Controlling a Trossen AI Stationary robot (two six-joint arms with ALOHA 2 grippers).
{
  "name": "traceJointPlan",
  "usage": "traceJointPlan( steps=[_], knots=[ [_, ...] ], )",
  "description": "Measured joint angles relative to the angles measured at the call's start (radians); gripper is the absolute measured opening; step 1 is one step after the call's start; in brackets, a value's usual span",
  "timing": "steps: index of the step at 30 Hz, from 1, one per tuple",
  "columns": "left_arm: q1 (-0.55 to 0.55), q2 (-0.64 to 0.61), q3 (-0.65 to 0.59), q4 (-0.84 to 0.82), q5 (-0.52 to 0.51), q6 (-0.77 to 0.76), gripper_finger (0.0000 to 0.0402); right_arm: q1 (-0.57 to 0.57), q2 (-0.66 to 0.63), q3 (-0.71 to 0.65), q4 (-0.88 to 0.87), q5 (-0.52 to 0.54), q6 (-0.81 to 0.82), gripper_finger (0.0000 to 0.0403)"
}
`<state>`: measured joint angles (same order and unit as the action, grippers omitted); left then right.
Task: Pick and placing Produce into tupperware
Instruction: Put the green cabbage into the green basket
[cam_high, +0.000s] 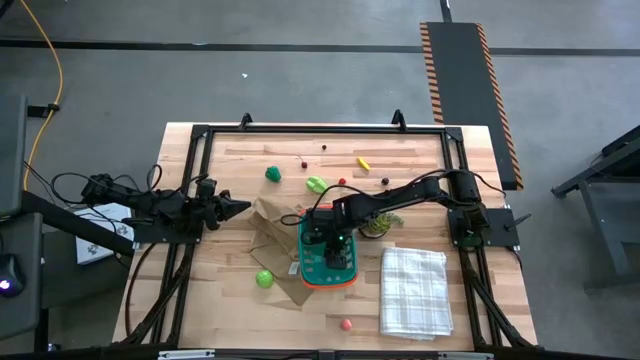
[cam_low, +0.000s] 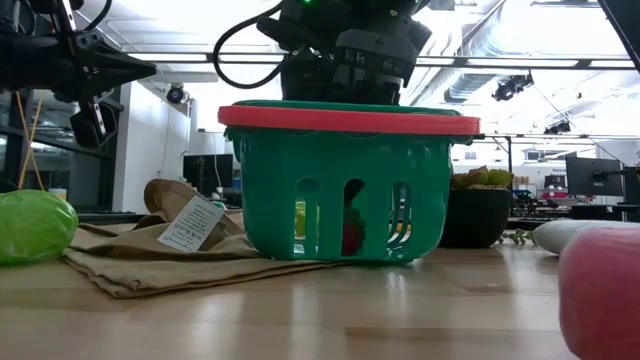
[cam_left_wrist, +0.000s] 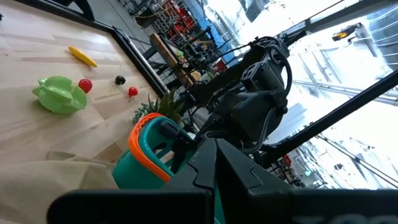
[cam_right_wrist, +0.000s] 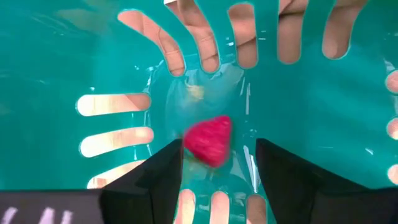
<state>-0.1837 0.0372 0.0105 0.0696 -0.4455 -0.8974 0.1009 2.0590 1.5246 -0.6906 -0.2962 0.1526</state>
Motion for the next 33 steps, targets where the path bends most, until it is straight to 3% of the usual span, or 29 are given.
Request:
traceJointPlan(
  steps=[11, 23, 26, 30, 33],
  knots=[
    [0.000, 0.000, 0.000, 0.000, -0.001, 0.002, 0.0001, -0.039, -0.107, 0.000, 0.055, 0.000, 0.001, 0.0180],
    [0.000, 0.000, -0.001, 0.030, -0.041, -0.003, 0.0001, -0.070, -0.388, 0.000, 0.186, 0.005, 0.008, 0.0174],
    [0.000, 0.000, -0.001, 0.127, -0.047, 0.092, 0.0001, -0.068, -0.469, 0.000, 0.247, 0.029, 0.042, 0.0174],
    [0.000, 0.000, 0.023, 0.341, -0.068, 0.336, 0.0001, -0.068, -0.577, 0.000, 0.269, 0.110, 0.068, 0.0174],
    [0.000, 0.000, 0.117, 0.348, -0.099, 0.498, 0.0001, -0.070, -0.639, 0.000, 0.243, 0.173, 0.058, 0.0174]
  ],
)
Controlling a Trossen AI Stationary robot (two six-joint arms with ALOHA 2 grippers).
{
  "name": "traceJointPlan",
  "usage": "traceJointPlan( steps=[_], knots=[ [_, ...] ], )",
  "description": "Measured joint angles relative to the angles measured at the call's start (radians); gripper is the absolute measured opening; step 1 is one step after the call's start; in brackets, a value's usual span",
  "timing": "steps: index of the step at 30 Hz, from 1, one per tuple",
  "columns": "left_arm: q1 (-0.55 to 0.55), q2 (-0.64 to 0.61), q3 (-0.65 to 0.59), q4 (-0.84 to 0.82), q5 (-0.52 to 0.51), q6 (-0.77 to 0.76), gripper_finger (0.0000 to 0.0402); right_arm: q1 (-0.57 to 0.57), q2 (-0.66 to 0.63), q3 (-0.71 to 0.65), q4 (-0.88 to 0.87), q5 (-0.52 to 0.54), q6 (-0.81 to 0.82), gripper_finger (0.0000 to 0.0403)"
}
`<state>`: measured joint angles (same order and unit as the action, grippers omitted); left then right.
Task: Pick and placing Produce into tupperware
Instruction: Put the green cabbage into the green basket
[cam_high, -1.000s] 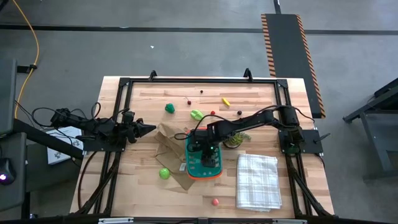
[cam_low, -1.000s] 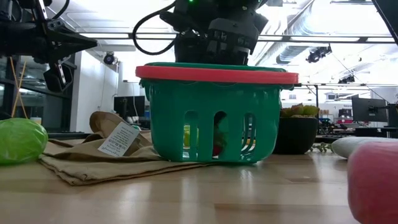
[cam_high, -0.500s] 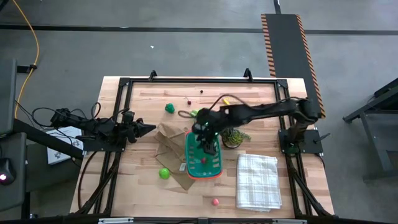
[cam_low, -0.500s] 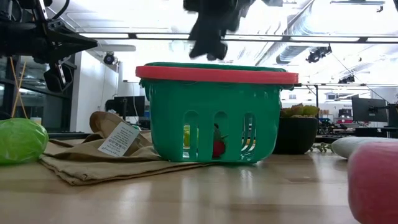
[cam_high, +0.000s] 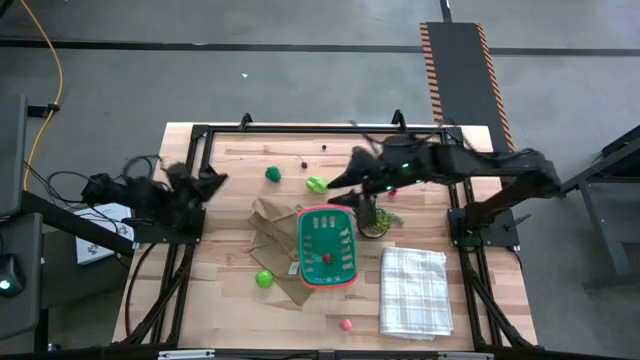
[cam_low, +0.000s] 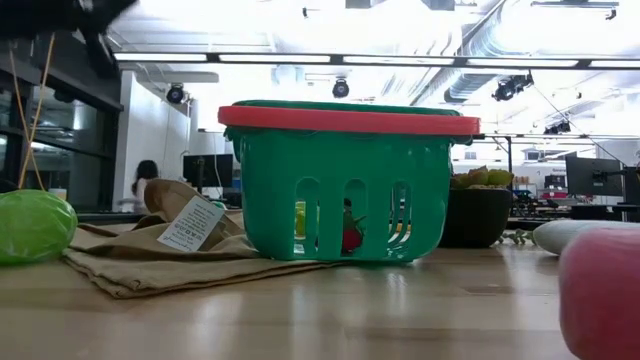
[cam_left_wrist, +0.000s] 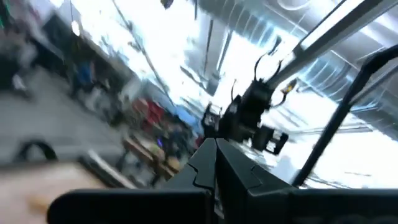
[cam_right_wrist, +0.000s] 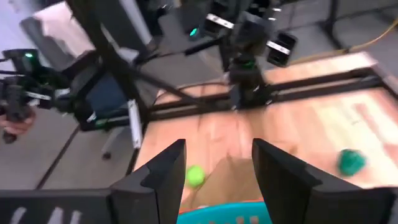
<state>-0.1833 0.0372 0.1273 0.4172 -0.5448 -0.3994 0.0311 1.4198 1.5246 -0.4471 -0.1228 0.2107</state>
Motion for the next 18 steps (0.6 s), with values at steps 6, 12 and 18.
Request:
traceJointPlan(
  steps=[6, 12, 18],
  knots=[
    [0.000, 0.073, 0.325, -0.349, -0.002, 0.186, 0.0001, -0.048, -0.068, -0.002, -0.168, 0.052, 0.001, 0.0174],
    [0.000, 0.324, 0.751, -0.749, -0.011, 0.301, 0.0001, -0.089, -0.091, -0.002, -0.260, 0.062, 0.017, 0.0171],
    [0.000, 0.625, 1.187, -1.167, -0.069, 0.373, 0.0015, -0.106, -0.126, -0.003, -0.272, 0.069, 0.002, 0.0142]
  ],
)
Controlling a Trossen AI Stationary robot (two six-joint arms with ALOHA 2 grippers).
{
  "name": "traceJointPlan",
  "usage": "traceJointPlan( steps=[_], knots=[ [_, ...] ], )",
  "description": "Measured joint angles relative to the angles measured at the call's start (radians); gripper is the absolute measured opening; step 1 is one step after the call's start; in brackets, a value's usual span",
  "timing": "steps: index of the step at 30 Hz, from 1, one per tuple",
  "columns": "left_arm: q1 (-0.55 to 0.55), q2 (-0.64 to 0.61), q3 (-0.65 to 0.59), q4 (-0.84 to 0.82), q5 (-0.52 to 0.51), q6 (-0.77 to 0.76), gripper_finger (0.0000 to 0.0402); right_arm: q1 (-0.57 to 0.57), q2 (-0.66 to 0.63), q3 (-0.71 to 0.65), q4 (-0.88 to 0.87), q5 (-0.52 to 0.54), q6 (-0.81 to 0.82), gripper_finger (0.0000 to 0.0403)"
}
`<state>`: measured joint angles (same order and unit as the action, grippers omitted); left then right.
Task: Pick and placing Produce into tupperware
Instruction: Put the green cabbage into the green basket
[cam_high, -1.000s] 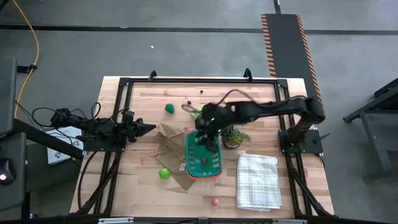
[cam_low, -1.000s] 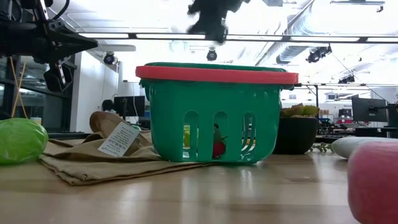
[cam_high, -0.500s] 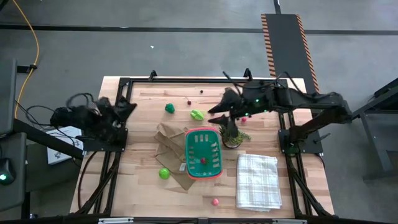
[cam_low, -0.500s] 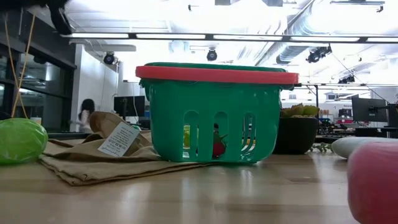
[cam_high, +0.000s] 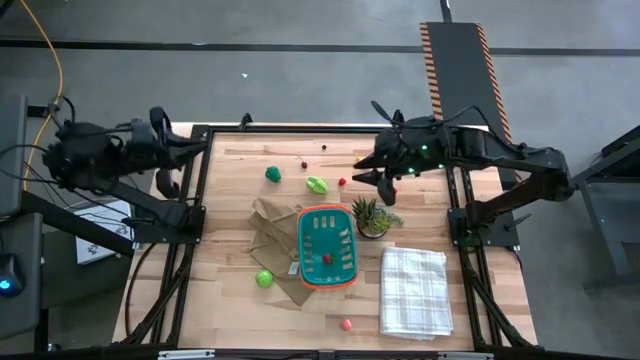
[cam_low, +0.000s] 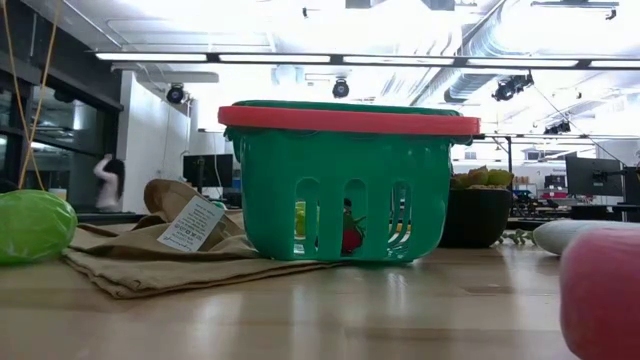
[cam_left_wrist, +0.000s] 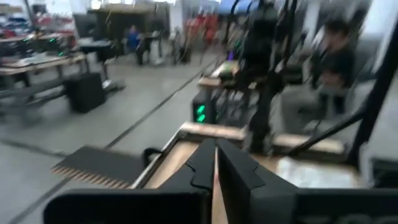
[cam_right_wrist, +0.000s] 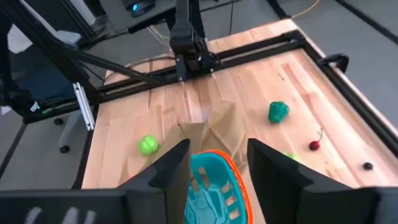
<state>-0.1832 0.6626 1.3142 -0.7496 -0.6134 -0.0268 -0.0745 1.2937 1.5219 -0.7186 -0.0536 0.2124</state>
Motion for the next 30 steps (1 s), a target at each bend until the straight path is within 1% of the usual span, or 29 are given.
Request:
traceJointPlan(
  steps=[4, 8, 12, 14, 16, 19, 22, 24, 26, 30],
  knots=[
    [0.000, 0.165, 0.256, -0.244, -0.072, -0.004, 0.0063, 0.000, -0.055, 0.000, -0.032, 0.038, -0.007, 0.0104],
    [0.000, 0.289, 0.441, -0.412, -0.099, -0.023, 0.0120, 0.008, -0.116, 0.000, -0.105, 0.089, 0.010, 0.0069],
    [0.000, 0.366, 0.555, -0.523, -0.173, -0.140, 0.0165, 0.038, -0.163, 0.000, -0.196, 0.155, 0.040, 0.0042],
    [0.000, 0.389, 0.590, -0.565, -0.191, -0.218, 0.0181, 0.060, -0.179, 0.000, -0.250, 0.199, 0.056, 0.0030],
    [0.000, 0.405, 0.616, -0.604, -0.186, -0.292, 0.0192, 0.083, -0.193, 0.000, -0.304, 0.244, 0.074, 0.0018],
    [0.000, 0.430, 0.633, -0.683, -0.148, -0.329, 0.0199, 0.116, -0.214, -0.007, -0.356, 0.290, 0.096, 0.0003],
    [0.000, 0.461, 0.635, -0.773, -0.067, -0.369, 0.0200, 0.137, -0.273, -0.095, -0.328, 0.294, 0.123, 0.0003],
    [0.000, 0.487, 0.634, -0.819, -0.023, -0.397, 0.0200, 0.143, -0.335, -0.199, -0.264, 0.293, 0.159, 0.0002],
    [0.000, 0.509, 0.633, -0.821, 0.030, -0.401, 0.0200, 0.148, -0.403, -0.324, -0.189, 0.285, 0.207, 0.0001],
    [0.000, 0.547, 0.633, -0.822, 0.189, -0.403, 0.0200, 0.149, -0.524, -0.552, -0.025, 0.233, 0.338, 0.0002]
  ],
)
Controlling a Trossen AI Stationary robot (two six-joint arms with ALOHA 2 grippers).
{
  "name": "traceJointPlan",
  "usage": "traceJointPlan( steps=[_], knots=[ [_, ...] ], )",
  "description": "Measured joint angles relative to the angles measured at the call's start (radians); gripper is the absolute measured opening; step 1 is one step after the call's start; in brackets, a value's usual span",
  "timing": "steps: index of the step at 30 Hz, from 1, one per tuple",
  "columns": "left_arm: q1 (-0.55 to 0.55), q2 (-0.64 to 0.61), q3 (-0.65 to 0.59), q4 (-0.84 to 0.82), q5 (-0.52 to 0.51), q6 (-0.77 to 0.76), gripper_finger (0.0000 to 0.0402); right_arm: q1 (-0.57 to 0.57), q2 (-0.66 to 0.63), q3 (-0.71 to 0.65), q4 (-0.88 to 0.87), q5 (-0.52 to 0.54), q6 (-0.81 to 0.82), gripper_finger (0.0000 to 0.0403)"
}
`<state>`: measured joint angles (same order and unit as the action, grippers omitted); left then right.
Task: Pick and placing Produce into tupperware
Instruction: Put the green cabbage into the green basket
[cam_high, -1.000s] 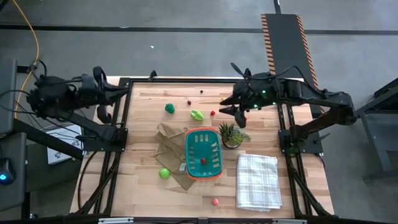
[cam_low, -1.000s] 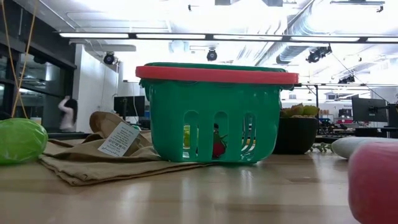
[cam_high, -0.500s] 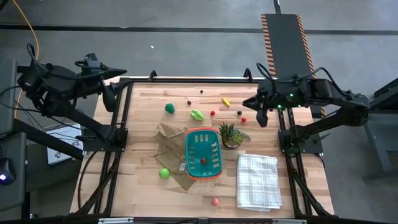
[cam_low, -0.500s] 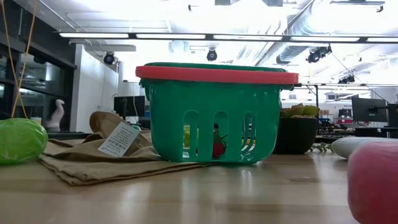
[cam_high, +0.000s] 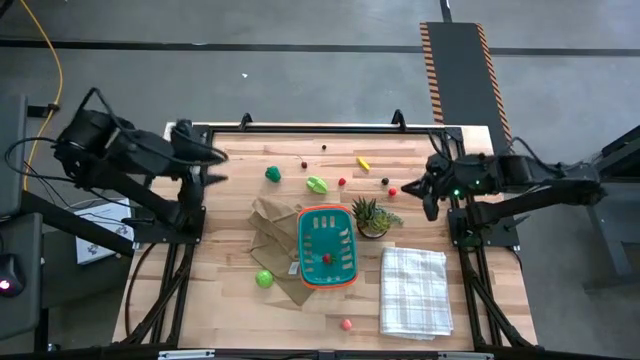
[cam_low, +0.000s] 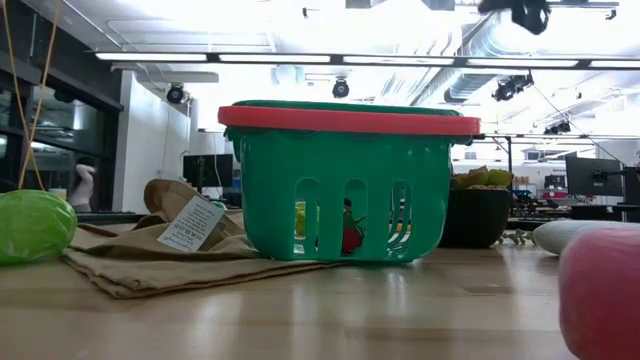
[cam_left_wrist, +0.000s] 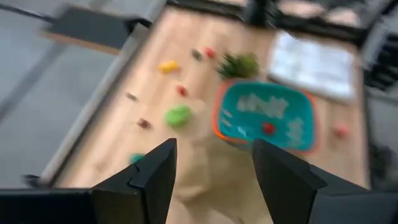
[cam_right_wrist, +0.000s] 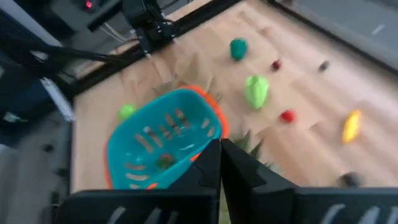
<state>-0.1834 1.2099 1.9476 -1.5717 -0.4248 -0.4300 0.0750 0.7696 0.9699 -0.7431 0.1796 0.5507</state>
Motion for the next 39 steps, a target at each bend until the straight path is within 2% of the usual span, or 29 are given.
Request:
traceJointPlan(
  steps=[4, 9, 18, 25, 28, 31, 36, 39],
  knots=[
    [0.000, 0.039, -0.036, 0.002, 0.127, -0.024, 0.0200, 0.000, -0.074, -0.178, 0.144, -0.094, 0.113, 0.0002],
    [0.000, 0.046, -0.171, 0.000, 0.289, -0.065, 0.0200, 0.000, -0.098, -0.305, 0.297, -0.177, 0.167, 0.0005],
    [0.000, 0.046, -0.516, 0.026, 0.474, -0.128, 0.0200, 0.000, -0.083, -0.311, 0.294, -0.168, 0.149, 0.0051],
    [0.000, 0.047, -0.766, 0.257, 0.661, -0.138, 0.0206, 0.000, -0.083, -0.311, 0.292, -0.161, 0.141, 0.0085],
    [0.000, 0.047, -0.840, 0.368, 0.704, -0.174, 0.0227, 0.000, -0.083, -0.311, 0.290, -0.162, 0.141, 0.0089],
    [0.000, 0.047, -0.877, 0.409, 0.730, -0.198, 0.0259, 0.000, -0.083, -0.311, 0.278, -0.162, 0.140, 0.0090],
    [0.000, 0.046, -0.885, 0.426, 0.715, -0.206, 0.0314, 0.000, -0.083, -0.311, 0.258, -0.161, 0.137, 0.0090],
    [0.000, 0.046, -0.885, 0.469, 0.695, -0.204, 0.0332, 0.000, -0.083, -0.311, 0.250, -0.161, 0.137, 0.0090]
  ],
)
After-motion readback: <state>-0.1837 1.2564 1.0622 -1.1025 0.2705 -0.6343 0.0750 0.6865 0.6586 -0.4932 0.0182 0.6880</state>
